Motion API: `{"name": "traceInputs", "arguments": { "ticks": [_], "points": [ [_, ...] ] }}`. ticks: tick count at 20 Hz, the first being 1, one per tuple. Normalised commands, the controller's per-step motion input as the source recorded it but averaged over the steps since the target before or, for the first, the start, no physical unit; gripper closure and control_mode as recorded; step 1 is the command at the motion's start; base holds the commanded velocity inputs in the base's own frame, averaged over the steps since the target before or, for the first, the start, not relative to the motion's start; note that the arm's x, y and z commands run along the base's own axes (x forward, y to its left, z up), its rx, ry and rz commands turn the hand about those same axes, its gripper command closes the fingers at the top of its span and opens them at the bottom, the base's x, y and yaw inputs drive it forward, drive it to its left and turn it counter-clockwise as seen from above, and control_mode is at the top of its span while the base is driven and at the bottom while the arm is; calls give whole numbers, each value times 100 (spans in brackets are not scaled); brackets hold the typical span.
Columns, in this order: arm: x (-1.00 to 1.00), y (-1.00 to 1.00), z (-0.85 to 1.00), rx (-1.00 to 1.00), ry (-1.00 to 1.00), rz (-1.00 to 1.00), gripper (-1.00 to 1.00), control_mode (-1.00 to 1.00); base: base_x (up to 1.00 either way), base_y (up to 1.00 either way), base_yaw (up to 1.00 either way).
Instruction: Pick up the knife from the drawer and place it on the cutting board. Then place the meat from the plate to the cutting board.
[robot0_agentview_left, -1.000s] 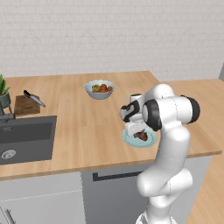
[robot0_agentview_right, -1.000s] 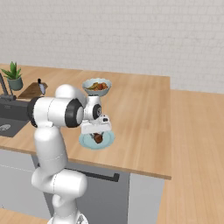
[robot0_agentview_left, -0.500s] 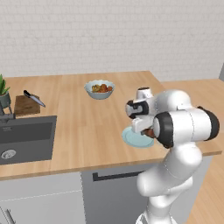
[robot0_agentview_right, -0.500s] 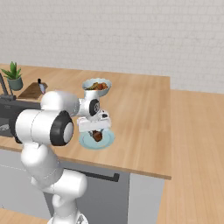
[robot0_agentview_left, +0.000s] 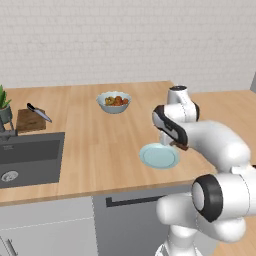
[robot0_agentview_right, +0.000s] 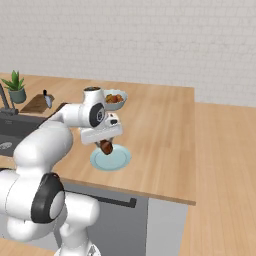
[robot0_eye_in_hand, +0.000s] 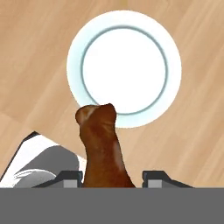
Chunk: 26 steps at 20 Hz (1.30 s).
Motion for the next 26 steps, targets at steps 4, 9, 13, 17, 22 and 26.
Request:
{"name": "traceInputs", "arguments": {
  "ticks": [4, 9, 13, 17, 22, 26],
  "points": [
    [-6, 10, 95, 0, -7, 3, 100, -100, 0, 0, 0],
    [0, 15, 35, 0, -2, 3, 100, -100, 0, 0, 0],
    [-1, 0, 0, 0, 0, 0, 100, -100, 0, 0, 0],
    [0, -31, 0, 4, 1, 0, 100, -100, 0, 0, 0],
    [0, -33, 0, 6, 0, 0, 100, 100, -7, -60, -2],
    [0, 0, 0, 0, 0, 0, 100, 100, -4, -100, -7]
  ]
}}
